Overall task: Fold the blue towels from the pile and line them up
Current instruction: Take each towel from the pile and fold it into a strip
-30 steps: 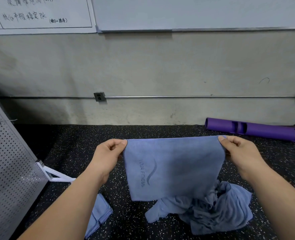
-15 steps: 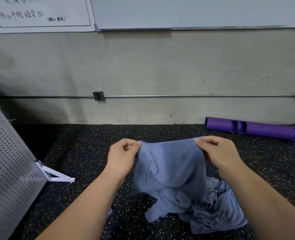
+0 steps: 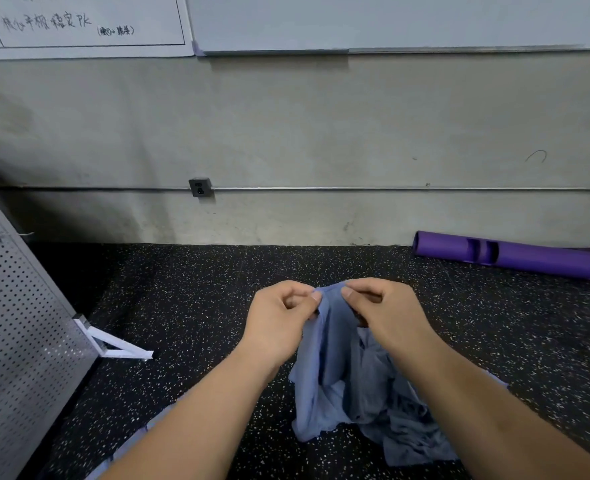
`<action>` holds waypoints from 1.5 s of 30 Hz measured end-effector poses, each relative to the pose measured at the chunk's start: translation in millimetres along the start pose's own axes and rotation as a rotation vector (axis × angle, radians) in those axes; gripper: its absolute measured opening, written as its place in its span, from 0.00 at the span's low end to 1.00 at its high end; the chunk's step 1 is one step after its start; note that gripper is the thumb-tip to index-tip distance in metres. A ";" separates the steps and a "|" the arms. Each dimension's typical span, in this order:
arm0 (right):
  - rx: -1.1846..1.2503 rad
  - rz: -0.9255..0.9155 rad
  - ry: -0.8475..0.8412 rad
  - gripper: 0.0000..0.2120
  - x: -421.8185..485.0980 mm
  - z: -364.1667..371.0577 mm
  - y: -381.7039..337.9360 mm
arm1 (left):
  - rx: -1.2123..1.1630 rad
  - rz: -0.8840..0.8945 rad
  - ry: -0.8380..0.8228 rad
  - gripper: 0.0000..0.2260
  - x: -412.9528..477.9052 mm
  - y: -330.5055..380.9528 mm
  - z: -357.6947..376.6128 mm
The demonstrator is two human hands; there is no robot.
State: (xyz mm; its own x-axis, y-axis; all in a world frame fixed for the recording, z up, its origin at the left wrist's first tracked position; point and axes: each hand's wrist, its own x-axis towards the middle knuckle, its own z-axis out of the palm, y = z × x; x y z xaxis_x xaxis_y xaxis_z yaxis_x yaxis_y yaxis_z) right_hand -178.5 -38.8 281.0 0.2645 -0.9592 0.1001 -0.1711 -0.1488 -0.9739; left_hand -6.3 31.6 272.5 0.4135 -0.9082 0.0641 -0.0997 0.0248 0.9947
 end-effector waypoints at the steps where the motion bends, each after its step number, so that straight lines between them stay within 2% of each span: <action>1: -0.015 -0.012 -0.011 0.05 -0.9 1.6 -0.4 | -0.010 -0.002 -0.002 0.02 -1.5 0.8 1.0; 16: -0.348 -0.246 -0.002 0.06 -15.7 8.2 -4.5 | -0.024 -0.069 -0.007 0.03 -8.0 4.1 2.1; 24: -0.452 -0.350 0.027 0.07 -22.0 15.8 -2.6 | -0.079 -0.139 -0.092 0.15 -10.3 12.7 1.9; 31: -0.368 -0.262 0.038 0.06 -12.8 5.3 -5.1 | 0.130 0.061 -0.193 0.23 -9.0 12.8 -6.1; 34: -0.371 -0.265 0.044 0.08 -6.3 -1.8 -4.9 | 0.359 0.177 -0.132 0.19 -1.0 5.1 -14.8; 38: -0.347 -0.275 0.067 0.10 1.1 -15.1 -5.6 | 0.625 0.227 -0.052 0.14 4.6 0.7 -29.7; 45: -0.306 -0.294 0.070 0.13 4.8 -32.3 -7.5 | 0.730 0.228 -0.232 0.10 11.0 -8.7 -40.3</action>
State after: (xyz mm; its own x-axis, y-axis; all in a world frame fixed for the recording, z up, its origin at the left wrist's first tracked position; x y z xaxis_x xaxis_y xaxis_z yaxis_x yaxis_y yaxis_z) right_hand -206.6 -50.1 295.4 0.2810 -0.8775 0.3886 -0.3744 -0.4730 -0.7976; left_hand 35.5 38.2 267.8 0.1211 -0.9795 0.1611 -0.7597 0.0130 0.6502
